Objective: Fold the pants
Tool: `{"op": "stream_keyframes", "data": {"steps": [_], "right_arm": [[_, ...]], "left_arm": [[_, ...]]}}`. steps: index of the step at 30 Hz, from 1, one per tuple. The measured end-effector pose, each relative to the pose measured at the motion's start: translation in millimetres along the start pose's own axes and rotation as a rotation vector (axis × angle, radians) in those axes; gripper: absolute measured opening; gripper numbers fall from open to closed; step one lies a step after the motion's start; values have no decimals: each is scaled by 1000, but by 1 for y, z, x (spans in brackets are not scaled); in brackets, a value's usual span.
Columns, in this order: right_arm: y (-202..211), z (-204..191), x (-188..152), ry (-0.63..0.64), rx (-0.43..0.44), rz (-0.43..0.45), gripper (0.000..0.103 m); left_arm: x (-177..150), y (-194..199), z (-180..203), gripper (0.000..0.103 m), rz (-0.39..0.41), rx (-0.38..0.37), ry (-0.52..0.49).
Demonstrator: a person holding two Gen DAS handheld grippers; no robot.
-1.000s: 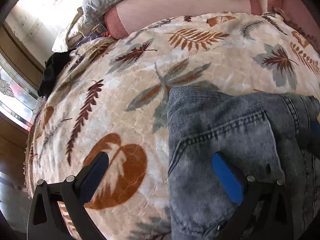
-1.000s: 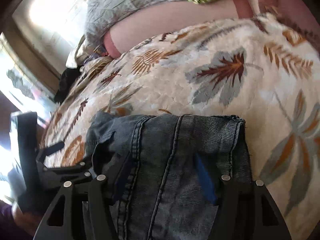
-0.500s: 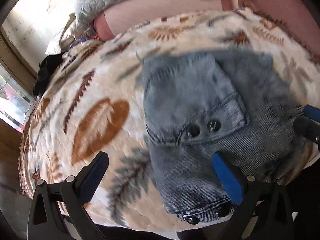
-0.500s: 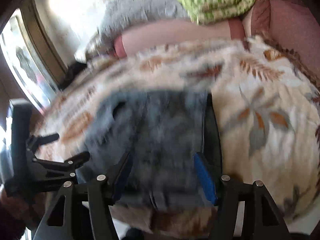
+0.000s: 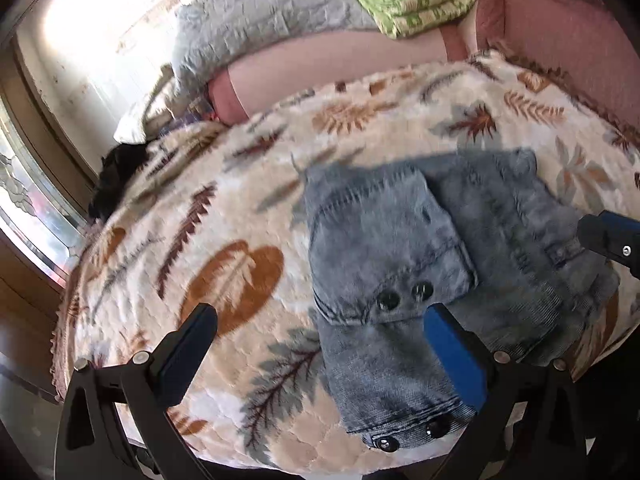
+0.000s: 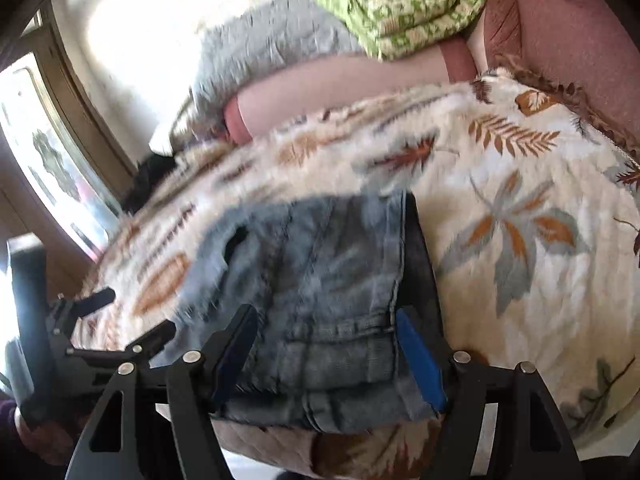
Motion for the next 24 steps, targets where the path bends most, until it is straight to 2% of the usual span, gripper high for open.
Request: {"op": "stream_keyframes", "data": {"steps": [7, 24], "right_arm": [[-2, 2, 8, -51, 24, 9, 75], [1, 10, 9, -66, 20, 15, 75]], "left_arm": [[16, 23, -7, 103, 58, 7, 12], [14, 25, -8, 103, 36, 16, 16]]}}
Point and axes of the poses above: each gripper's, at about its wrist camera, not at the fingertips, and y roughly against the way its jaws point, z to its right, x to its top, the point moved 8 cm from there along -y, roughly the way its jaws point, and after that the axes turned 9 degrees about -y, right-handed, at the moved point
